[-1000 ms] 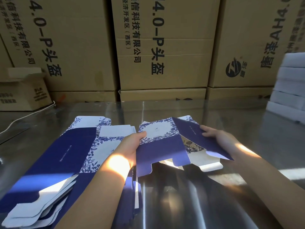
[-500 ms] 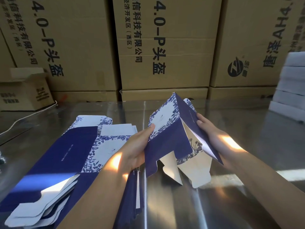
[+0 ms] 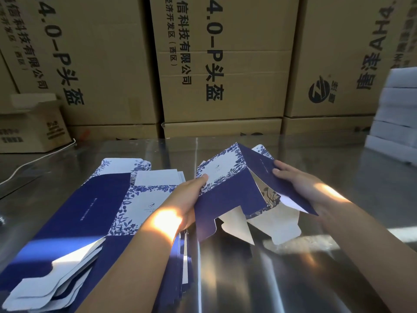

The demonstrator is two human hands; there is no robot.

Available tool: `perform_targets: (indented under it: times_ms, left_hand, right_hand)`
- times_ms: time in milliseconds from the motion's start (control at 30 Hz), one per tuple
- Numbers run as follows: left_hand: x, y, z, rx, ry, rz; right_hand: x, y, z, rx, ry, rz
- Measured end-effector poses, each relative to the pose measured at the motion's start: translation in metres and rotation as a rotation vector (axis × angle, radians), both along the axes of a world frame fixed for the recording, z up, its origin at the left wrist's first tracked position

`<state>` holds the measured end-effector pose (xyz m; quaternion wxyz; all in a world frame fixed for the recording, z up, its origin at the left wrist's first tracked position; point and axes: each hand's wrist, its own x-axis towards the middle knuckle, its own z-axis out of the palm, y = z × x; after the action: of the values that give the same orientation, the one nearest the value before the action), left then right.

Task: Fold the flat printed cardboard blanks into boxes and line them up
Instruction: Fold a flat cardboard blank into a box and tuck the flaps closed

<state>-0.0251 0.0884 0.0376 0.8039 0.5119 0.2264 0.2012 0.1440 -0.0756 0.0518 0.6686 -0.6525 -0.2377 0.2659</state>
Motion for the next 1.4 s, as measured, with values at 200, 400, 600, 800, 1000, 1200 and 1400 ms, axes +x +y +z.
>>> perform_targets:
  times_ms: [200,400,600,800,1000,1200,1400]
  left_hand:
    - [0.000,-0.001,0.001,-0.029,-0.073,-0.004]
    - [-0.001,-0.002,0.010,-0.032,-0.148,-0.024]
    - [-0.004,-0.004,0.016,0.134,-0.183,-0.025]
    - [-0.011,0.001,0.012,0.295,-0.117,-0.173]
    - [-0.027,0.013,0.016,0.354,-0.115,-0.347]
    - [-0.030,0.016,0.017,0.445,-0.014,-0.279]
    - [-0.028,0.010,0.018,0.600,0.061,-0.332]
  right_hand:
    - [0.003,0.000,0.000,0.015,0.038,0.010]
    - [-0.009,-0.001,0.000,0.055,0.196,0.088]
    - [-0.014,0.002,-0.001,0.122,0.332,0.098]
    - [-0.028,0.008,-0.014,0.080,0.212,0.114]
    - [-0.029,0.013,-0.013,0.012,0.154,0.098]
    - [-0.014,0.003,-0.001,-0.169,-0.164,0.027]
    - [-0.008,-0.002,0.001,-0.066,-0.076,0.328]
